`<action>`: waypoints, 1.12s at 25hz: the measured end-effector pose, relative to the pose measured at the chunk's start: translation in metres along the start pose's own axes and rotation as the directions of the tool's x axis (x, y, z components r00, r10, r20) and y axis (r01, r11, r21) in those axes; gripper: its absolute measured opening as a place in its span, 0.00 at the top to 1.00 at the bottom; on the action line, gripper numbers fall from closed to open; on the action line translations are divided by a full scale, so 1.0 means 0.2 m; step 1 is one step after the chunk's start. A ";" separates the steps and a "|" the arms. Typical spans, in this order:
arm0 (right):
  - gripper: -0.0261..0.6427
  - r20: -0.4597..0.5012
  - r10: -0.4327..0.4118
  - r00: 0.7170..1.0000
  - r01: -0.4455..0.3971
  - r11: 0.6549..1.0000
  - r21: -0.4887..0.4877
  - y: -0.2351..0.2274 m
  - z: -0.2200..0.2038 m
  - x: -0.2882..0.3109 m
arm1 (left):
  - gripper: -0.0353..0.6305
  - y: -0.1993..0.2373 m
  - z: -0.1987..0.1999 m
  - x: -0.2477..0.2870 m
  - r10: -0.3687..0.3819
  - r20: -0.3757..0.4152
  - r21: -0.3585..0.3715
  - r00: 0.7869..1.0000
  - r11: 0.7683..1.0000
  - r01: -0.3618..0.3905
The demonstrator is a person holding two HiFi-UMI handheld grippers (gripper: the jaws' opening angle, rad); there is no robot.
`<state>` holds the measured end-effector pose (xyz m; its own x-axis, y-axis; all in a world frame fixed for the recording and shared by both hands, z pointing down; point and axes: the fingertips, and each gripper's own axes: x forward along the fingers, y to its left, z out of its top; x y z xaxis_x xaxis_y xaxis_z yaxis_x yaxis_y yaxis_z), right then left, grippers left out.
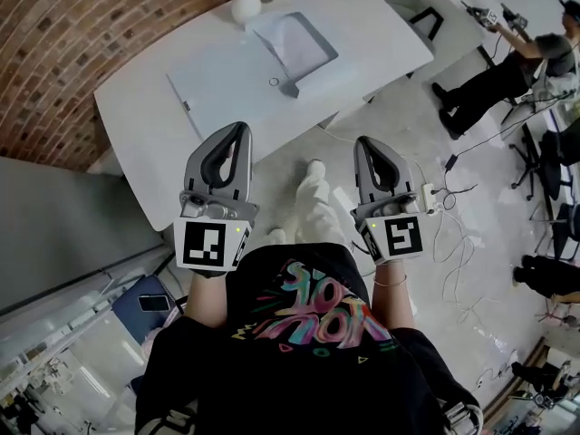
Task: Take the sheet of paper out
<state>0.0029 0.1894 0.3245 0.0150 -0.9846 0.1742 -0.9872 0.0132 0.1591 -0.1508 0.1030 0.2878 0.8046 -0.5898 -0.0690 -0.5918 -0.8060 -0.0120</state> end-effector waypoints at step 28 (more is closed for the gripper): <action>0.93 0.016 0.462 0.887 -0.459 0.884 -0.087 -1.03 0.07 1.92 | 0.91 0.68 -0.21 1.63 0.420 -0.087 0.021 0.904 0.908 -0.419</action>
<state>0.2090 -0.1936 0.3455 -0.4449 -0.8701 0.2123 -0.8660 0.4783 0.1455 0.0331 -0.2002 0.3063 0.4829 -0.8754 0.0197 -0.8756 -0.4830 -0.0024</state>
